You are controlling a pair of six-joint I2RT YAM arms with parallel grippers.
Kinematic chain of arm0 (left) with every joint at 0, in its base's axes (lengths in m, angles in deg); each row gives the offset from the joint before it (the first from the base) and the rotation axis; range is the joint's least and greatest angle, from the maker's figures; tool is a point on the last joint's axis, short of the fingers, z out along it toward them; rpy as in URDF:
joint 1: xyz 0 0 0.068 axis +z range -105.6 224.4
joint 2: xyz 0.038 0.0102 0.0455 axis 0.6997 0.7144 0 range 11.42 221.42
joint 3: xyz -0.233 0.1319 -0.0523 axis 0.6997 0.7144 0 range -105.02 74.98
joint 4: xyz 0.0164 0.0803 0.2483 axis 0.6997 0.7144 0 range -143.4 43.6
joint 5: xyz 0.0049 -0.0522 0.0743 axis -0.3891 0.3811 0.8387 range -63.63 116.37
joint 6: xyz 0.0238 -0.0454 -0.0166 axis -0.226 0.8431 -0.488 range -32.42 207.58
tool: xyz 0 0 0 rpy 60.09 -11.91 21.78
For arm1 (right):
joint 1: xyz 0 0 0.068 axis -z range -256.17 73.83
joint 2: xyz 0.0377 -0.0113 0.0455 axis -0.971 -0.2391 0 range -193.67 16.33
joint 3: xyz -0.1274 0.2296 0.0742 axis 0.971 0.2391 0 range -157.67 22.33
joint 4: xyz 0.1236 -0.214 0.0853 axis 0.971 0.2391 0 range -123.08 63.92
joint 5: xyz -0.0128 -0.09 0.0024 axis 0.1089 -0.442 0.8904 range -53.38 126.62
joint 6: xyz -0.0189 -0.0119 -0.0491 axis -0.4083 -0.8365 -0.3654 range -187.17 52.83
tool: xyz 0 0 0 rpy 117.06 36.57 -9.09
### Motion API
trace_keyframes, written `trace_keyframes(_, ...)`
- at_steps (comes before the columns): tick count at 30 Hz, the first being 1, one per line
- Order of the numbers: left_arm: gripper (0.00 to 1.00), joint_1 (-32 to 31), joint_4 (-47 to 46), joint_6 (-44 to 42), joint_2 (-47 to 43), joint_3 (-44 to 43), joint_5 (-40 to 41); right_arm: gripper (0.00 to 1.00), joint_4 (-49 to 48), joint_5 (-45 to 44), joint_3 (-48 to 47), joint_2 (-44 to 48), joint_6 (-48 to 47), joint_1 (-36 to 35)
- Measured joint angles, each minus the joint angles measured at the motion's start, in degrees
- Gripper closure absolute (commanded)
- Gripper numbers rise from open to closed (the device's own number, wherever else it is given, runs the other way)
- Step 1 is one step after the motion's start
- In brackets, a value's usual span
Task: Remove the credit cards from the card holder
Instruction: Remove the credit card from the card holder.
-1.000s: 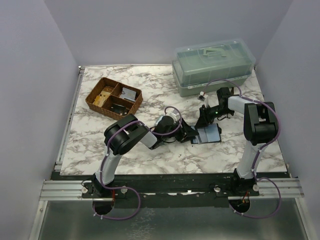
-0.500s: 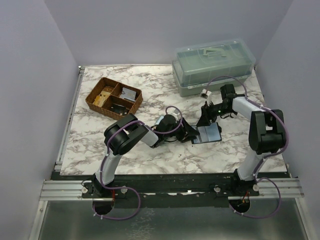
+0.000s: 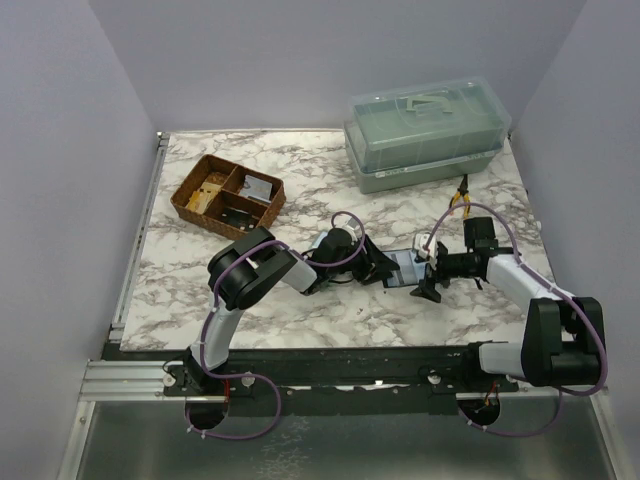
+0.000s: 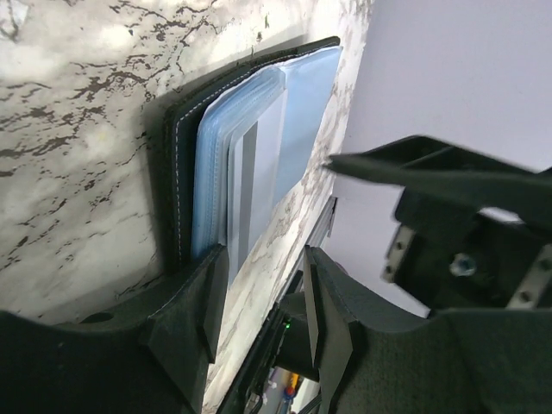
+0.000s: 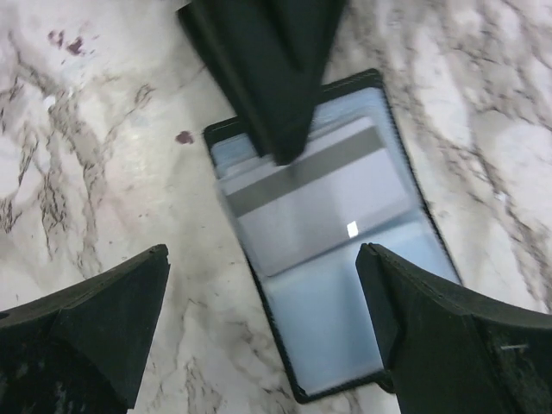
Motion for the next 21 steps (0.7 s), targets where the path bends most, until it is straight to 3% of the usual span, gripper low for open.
trace_keyframes(7,0.53,0.04,0.20,0.00,0.00,-0.13,-0.13,0.01,-10.80,1.97,9.49,0.55,-8.22,-1.84)
trace_keyframes(14,0.53,0.04,0.20,-0.02,0.00,-0.13,-0.15,0.02,-22.43,-0.31,12.04,1.09,-9.53,-6.27)
trace_keyframes(21,0.53,0.07,0.22,0.00,0.00,-0.13,-0.15,0.10,-26.95,-3.37,12.35,0.96,-9.38,-8.00)
